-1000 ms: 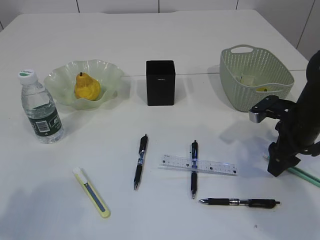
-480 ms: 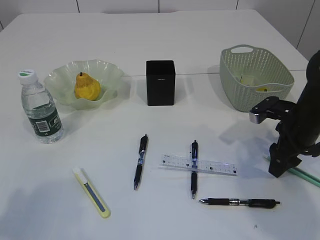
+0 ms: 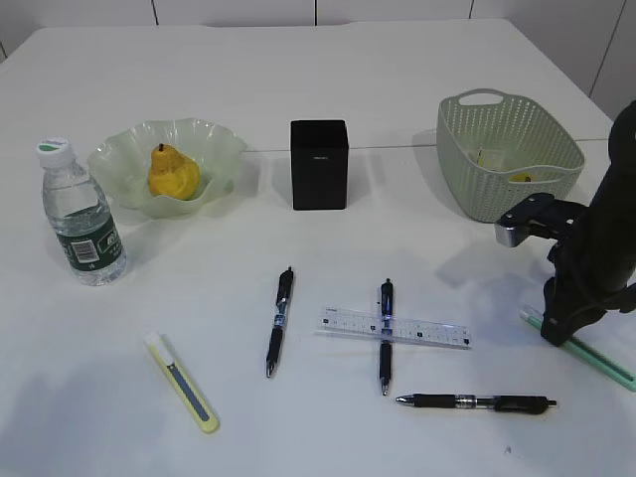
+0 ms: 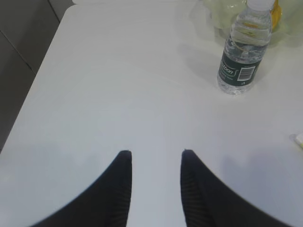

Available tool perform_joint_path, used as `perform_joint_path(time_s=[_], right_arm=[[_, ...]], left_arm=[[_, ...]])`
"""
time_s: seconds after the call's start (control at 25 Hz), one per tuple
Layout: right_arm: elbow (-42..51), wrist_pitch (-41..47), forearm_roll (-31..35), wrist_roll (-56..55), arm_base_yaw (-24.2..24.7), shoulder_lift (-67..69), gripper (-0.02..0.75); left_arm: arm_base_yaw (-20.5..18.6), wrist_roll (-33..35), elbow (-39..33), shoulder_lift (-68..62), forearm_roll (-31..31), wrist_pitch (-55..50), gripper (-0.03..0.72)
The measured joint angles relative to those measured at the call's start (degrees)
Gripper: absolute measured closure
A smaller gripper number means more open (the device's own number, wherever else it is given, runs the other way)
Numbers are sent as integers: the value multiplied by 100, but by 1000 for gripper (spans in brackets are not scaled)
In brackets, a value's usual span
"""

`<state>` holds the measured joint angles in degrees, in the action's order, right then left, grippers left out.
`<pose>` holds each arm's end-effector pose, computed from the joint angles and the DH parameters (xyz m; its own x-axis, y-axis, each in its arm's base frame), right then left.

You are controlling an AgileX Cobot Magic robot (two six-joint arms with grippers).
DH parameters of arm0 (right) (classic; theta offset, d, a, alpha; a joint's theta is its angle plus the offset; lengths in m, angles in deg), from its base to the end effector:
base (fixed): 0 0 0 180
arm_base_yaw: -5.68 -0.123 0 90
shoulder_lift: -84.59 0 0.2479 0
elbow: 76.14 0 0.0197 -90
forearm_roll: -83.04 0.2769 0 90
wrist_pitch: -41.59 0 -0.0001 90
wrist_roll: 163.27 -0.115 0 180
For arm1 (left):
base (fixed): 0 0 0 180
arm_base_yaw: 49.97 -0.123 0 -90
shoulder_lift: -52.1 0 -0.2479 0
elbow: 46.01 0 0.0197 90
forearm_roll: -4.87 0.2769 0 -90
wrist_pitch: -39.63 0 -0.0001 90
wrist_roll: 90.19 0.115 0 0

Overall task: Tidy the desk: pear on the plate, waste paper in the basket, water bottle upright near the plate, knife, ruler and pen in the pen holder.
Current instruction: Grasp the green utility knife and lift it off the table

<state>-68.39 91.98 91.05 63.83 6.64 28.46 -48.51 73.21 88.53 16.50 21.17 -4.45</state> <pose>0.3548 0.0064 0.0454 -0.7563 -0.6523 -0.0493 -0.6536 0.7502 0.1000 0.1629 0.0183 0.2667 -0.5453 -0.0671 -0.8355 -0.1825 0.9824 0.0402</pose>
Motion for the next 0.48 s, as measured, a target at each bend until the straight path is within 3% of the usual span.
perform_joint_path(time_s=[0.24,0.48], right_arm=[[0,65,46,-336,0,0,594],[-162,673,114,-930,0,3,594]], left_arm=[[0,0,0,0,0,0,449],[0,0,0,0,0,0,449]])
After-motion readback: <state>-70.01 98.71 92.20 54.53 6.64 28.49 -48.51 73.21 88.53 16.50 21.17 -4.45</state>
